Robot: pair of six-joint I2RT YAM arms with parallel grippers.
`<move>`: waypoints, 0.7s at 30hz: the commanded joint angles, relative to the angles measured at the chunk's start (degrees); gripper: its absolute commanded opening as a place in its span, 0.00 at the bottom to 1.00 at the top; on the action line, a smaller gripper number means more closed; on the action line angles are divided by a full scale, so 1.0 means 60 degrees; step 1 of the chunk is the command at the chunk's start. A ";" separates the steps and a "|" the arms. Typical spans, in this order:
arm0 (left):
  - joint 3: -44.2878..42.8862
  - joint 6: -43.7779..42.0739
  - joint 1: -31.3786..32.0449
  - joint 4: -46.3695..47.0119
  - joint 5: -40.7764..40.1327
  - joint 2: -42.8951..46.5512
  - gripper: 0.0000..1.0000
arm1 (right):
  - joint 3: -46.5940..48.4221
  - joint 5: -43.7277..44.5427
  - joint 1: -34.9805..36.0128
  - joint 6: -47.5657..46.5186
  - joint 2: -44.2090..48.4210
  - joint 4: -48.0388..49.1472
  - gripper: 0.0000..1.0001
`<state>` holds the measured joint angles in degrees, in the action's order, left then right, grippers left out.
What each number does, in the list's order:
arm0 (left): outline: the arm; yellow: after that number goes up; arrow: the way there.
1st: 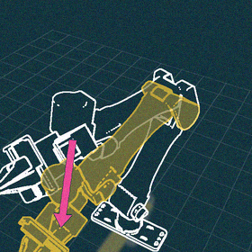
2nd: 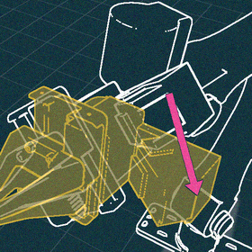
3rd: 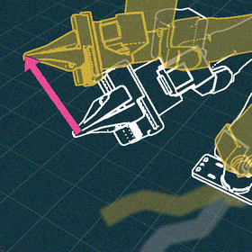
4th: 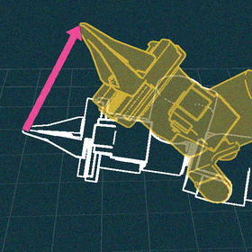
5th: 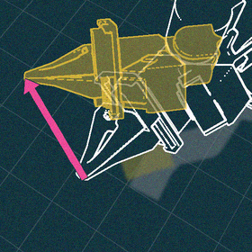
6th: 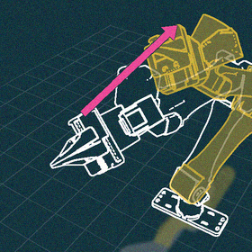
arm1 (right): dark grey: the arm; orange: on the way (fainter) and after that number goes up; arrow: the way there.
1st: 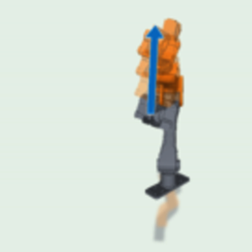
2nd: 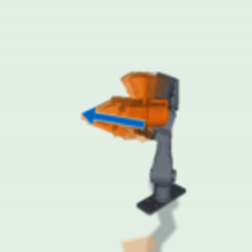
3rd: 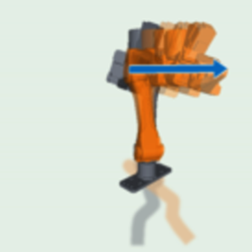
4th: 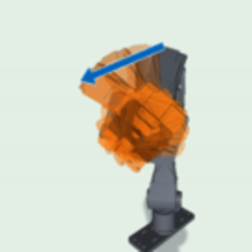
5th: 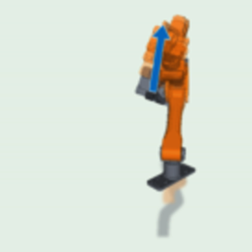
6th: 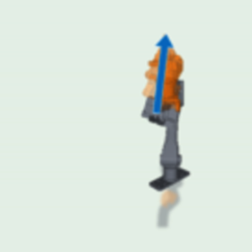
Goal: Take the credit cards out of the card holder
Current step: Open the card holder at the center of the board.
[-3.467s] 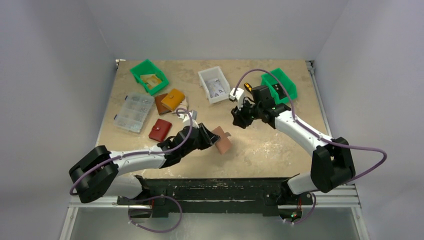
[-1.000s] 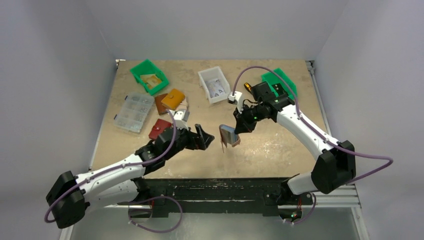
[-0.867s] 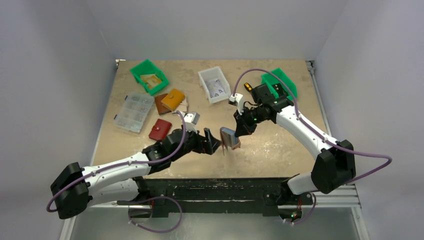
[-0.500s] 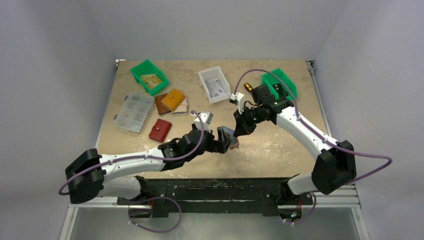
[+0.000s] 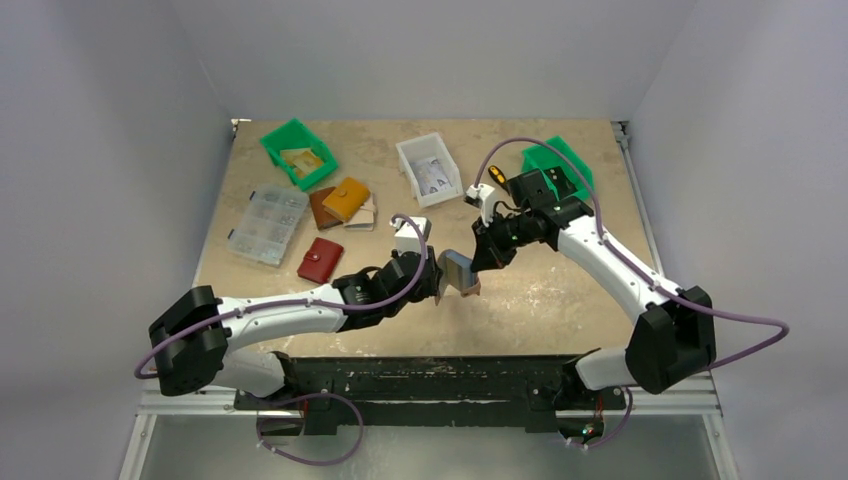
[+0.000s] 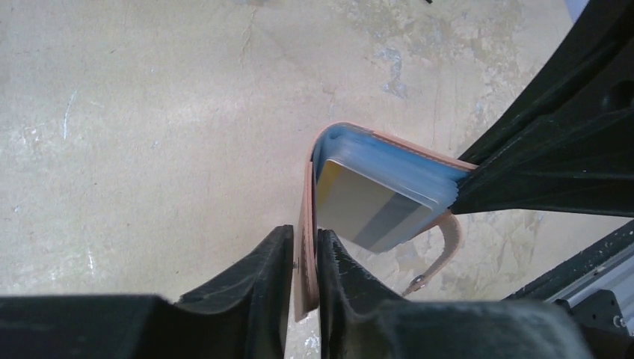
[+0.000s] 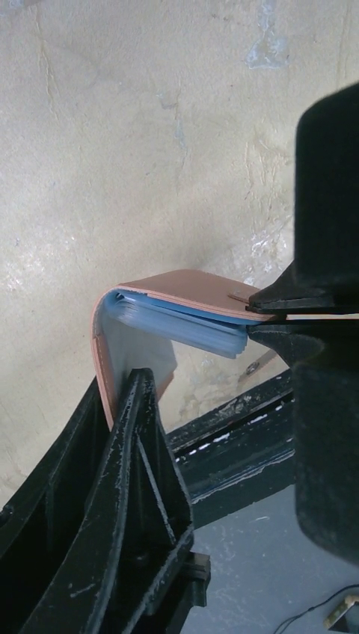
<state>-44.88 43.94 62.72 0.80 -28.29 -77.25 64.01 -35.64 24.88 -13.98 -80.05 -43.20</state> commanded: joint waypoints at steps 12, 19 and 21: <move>0.1031 -0.0887 -0.1995 0.0318 0.4886 0.0940 0.00 | 0.0459 0.0154 -0.0209 -0.1005 -0.1112 -0.0188 0.12; 0.0752 0.0441 -0.2152 -0.0463 0.5361 -0.0223 0.00 | 0.1127 0.2475 -0.0235 -0.0891 -0.1584 0.1102 0.57; 0.0745 0.0878 -0.2250 -0.0442 0.5224 -0.0603 0.00 | 0.1321 0.2786 -0.0237 -0.1026 -0.1395 0.1305 0.61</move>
<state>-39.64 43.16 49.93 0.97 0.32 -76.58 66.94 -26.39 23.79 -18.61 -90.83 -40.80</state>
